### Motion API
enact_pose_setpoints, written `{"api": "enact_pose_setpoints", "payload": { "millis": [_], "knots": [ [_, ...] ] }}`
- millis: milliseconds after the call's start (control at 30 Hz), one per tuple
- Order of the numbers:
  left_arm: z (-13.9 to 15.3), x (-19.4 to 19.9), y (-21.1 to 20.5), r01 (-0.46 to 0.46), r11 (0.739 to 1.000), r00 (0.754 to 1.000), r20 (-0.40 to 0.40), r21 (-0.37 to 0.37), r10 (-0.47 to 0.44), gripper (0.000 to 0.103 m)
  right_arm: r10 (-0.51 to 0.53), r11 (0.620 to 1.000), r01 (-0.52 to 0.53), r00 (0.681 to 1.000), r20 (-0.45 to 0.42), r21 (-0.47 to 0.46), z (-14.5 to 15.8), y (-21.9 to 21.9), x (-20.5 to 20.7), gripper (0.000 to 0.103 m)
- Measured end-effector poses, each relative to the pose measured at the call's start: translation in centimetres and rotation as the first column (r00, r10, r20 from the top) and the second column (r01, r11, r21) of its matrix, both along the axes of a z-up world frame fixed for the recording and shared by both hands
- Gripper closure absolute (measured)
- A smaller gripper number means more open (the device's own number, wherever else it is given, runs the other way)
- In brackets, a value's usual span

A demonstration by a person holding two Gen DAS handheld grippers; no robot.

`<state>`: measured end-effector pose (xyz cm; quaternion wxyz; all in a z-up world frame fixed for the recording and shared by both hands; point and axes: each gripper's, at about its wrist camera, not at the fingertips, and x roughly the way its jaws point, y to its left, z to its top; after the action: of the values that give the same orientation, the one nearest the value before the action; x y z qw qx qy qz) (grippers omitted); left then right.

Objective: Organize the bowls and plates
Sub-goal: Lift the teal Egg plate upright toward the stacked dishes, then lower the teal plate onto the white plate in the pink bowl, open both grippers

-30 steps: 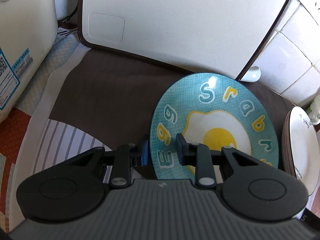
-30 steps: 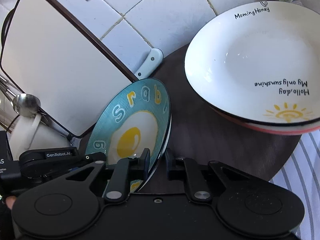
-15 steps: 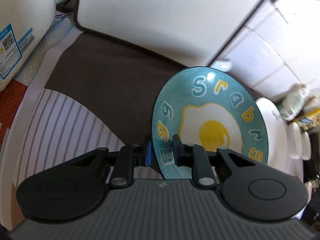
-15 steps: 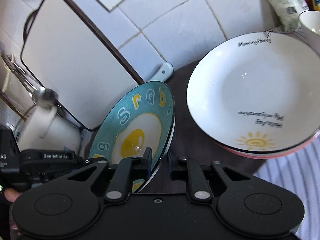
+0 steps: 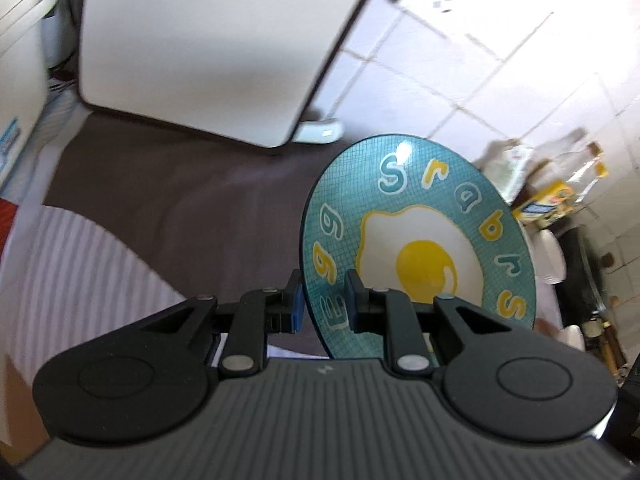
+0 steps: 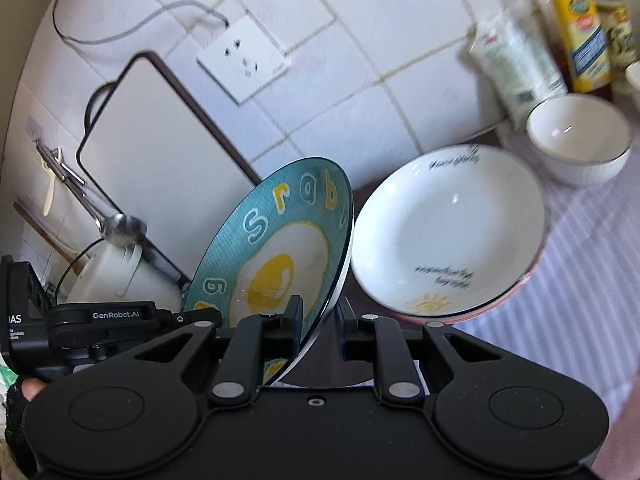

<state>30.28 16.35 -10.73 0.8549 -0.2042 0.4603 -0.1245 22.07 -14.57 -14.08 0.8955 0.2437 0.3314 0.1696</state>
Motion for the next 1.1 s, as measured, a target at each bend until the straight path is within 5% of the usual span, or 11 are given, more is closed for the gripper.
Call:
{"api": "enact_pose_setpoints", "payload": {
  "millis": [467, 1100],
  "knots": [
    [0.4, 0.5, -4.5, 0.095, 0.994, 0.995, 0.039, -0.045, -0.093, 0.084, -0.093, 0.995, 0.093, 0.996, -0.004, -0.033, 1.4, -4.1, -2.2, 0.081],
    [-3.8, 5.9, -8.5, 0.164, 0.986, 0.986, -0.023, 0.005, -0.164, 0.084, -0.114, 0.992, 0.110, 0.992, -0.061, -0.062, -1.0, -6.6, 2.7, 0.081]
  ]
}}
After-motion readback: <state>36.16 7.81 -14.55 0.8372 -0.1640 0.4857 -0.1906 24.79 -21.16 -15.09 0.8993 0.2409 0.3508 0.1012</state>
